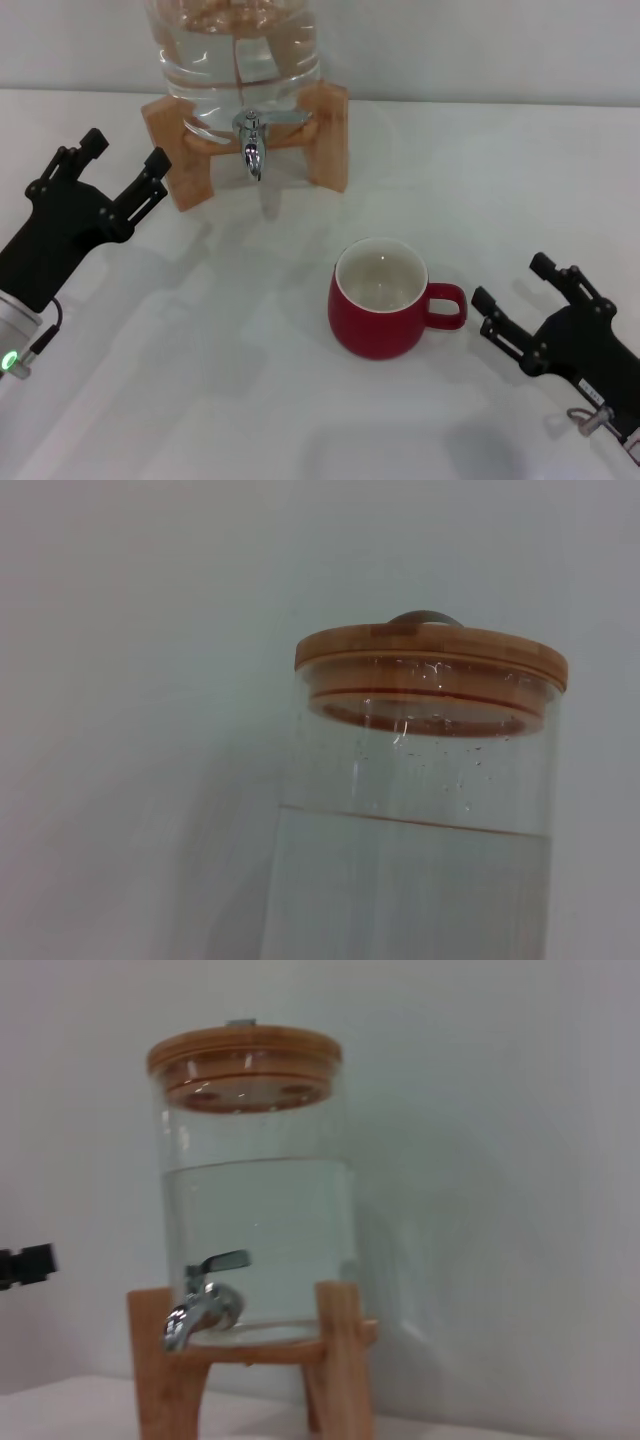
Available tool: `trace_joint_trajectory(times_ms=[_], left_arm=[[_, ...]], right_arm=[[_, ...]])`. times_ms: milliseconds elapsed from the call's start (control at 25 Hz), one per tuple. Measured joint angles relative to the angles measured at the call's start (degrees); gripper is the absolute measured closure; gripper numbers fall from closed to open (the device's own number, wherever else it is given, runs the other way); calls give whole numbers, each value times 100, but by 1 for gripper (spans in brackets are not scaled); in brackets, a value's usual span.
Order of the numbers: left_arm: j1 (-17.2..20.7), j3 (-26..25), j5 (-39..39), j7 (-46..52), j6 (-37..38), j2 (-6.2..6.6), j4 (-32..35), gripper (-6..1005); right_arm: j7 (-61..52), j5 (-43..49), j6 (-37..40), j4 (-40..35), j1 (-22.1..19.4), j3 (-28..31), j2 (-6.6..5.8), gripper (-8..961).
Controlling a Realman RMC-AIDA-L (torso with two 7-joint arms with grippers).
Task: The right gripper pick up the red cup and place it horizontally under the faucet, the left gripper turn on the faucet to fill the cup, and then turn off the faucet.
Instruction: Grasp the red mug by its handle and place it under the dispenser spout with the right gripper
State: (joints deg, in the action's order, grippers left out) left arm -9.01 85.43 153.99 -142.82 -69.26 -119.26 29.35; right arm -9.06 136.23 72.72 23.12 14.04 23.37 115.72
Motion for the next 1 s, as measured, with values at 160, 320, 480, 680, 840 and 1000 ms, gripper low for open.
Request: trace_joint_trajectory(times_ms=[160,320,480,680,840,1000], left_arm=[[12,0,-1,0,-23,-3,0,141],[17,0,-11,0,-37,-9,0,141],[43,2,-26,0,-52,-10,0,141],[50,27,-29,0,-60,-9,0,141],[58,40,-40,0,-67,-13,0,141],[57,39,-45,0,-71,-19,0,142]], right_arm=[[0,-2,3,0,-15,-162,2,115],[0,-5,-15,0,-47,-240,3,114],[1,-8,-73,0,-55,-286,3,114],[23,-9,-289,34,-20,-307,12,114],[45,-9,-481,56,21,-294,20,114],[50,-9,-523,58,73,-271,24,115]])
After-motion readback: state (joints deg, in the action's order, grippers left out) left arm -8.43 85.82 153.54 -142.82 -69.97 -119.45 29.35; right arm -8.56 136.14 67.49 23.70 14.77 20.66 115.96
